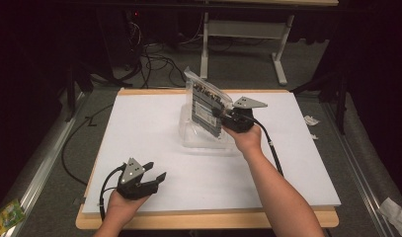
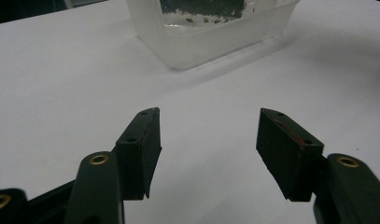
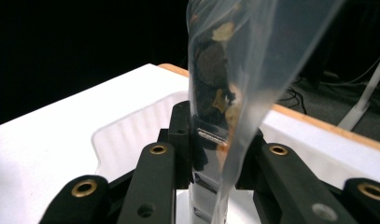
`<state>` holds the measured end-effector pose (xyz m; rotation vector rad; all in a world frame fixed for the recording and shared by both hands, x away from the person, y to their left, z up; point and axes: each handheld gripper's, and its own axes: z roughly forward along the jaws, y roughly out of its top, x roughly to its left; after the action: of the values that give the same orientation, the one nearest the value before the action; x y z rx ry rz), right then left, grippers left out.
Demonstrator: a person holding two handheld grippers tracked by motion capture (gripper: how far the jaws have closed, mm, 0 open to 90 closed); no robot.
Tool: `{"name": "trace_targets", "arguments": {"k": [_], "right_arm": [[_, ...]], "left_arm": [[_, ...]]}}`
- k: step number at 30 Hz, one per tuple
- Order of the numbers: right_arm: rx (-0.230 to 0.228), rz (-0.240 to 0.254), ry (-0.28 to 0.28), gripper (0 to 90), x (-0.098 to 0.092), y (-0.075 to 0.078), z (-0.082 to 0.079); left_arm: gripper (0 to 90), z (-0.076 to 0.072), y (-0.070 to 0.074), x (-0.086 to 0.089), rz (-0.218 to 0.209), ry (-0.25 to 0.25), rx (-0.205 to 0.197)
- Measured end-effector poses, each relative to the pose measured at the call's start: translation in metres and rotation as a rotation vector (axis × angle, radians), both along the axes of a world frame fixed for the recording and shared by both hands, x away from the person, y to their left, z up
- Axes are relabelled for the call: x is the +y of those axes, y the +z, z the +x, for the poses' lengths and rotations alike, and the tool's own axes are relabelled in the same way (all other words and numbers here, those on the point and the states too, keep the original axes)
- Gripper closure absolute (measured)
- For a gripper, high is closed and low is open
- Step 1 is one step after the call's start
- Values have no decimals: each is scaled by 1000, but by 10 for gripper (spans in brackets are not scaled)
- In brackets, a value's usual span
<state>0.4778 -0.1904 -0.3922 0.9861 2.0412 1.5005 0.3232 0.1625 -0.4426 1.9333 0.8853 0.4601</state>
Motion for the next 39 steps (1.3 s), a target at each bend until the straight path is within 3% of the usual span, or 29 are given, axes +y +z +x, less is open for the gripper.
{"name": "trace_targets", "arguments": {"k": [6,12,20,27,39], "right_arm": [[26,62,-14,756,-12,-13,-1],[12,38,-10,755,-9,-12,-3],[35,37,-24,744,-10,-10,-1],[73,31,-44,678,-12,-11,2],[76,26,-59,649,-14,-11,4]], "left_arm": [[405,0,-1,-1,6,-3,3],[405,1,-1,-1,4,-1,6],[404,1,-1,0,6,0,3],[404,1,0,1,4,1,2],[404,1,0,1,5,1,4]]}}
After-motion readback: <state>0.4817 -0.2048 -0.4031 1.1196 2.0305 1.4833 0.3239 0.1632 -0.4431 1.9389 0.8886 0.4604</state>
